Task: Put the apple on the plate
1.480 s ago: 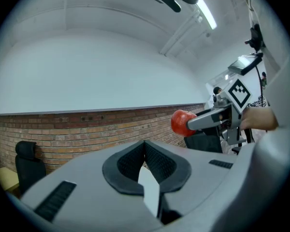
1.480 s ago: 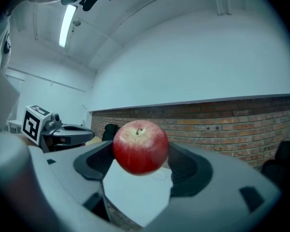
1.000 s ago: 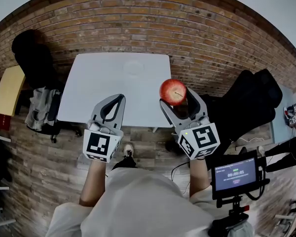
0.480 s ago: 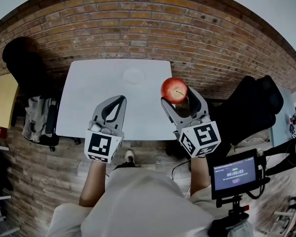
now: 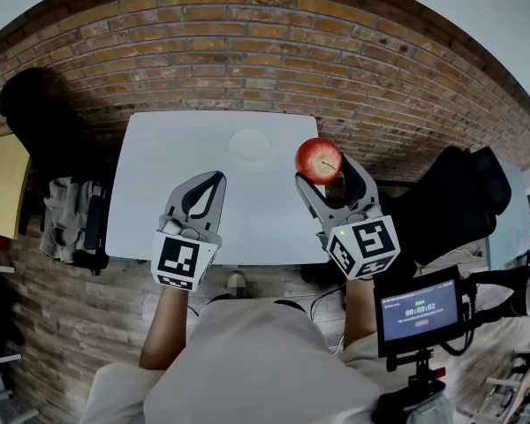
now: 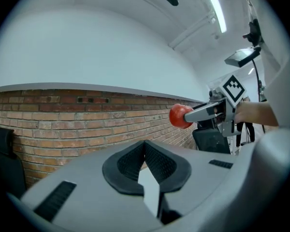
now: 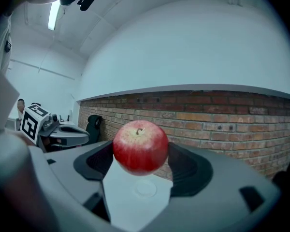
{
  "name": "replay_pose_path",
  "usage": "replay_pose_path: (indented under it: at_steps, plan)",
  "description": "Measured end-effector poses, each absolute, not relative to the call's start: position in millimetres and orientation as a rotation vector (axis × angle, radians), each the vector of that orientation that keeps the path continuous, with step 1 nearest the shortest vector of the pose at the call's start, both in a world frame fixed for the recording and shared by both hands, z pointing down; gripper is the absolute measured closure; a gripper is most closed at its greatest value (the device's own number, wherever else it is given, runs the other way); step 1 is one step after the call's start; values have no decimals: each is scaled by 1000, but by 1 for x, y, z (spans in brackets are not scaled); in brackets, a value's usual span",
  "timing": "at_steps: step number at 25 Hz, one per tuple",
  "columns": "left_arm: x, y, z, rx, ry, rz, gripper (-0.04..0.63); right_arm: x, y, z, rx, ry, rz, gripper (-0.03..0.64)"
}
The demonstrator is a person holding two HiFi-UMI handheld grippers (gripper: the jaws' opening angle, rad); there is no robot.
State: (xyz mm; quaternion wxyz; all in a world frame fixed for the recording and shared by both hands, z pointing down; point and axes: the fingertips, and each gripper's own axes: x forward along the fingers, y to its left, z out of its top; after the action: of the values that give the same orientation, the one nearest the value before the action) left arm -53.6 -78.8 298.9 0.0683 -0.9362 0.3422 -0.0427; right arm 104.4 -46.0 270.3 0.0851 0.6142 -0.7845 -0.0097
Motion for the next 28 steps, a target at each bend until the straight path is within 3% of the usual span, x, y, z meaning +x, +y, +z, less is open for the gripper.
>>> replay_pose_path:
  at_steps: [12, 28]
  plan:
    - [-81, -111, 322, -2850, 1084, -226, 590, 81, -99, 292, 1734, -2355, 22, 268]
    - [-62, -171, 361, -2874, 1255, -337, 591, 84, -194, 357, 1535, -2444, 123, 268]
